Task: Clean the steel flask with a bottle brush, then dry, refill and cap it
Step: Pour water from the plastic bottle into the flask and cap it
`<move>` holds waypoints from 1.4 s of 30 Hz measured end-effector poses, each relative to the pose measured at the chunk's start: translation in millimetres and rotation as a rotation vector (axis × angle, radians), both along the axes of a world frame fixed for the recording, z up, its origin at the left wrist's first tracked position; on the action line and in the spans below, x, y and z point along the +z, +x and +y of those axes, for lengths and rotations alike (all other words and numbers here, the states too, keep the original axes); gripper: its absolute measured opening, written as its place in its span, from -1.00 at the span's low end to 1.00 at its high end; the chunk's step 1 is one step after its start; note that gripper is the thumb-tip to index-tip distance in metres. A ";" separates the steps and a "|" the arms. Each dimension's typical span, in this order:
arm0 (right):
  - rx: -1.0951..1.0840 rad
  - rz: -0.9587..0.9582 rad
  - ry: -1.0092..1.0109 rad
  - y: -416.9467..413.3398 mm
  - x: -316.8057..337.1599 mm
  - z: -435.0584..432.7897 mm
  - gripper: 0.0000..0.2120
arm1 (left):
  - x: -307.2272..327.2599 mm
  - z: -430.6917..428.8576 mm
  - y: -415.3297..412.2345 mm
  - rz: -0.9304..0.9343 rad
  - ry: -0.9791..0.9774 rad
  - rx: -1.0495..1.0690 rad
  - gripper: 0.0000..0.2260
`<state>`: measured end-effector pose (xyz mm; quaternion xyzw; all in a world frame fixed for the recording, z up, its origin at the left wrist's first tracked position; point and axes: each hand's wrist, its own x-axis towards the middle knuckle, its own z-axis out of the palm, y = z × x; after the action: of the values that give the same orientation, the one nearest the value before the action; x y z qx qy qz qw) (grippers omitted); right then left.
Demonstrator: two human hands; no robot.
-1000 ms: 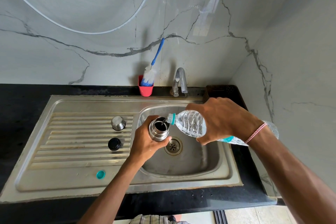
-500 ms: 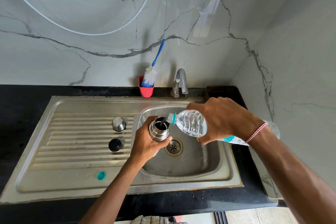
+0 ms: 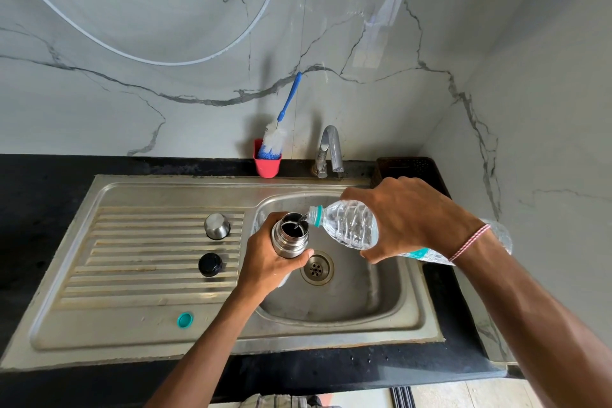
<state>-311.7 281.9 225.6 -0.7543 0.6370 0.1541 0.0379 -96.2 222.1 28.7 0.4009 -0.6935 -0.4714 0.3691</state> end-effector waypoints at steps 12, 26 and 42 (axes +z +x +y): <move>-0.005 0.008 0.005 2.0 2.6 -0.6 -0.11 | -0.5 -1.1 0.3 -0.004 -0.002 -0.004 -0.42; -0.021 0.012 0.005 7.0 7.8 -1.4 -0.10 | 2.9 -0.4 1.9 -0.004 -0.008 0.002 -0.42; -0.013 0.023 -0.010 11.3 11.1 1.0 -0.11 | 4.1 1.0 4.7 0.006 -0.004 0.001 -0.43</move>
<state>-300.4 282.9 236.7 -0.7485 0.6431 0.1594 0.0277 -91.5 223.1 32.8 0.3992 -0.6931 -0.4709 0.3722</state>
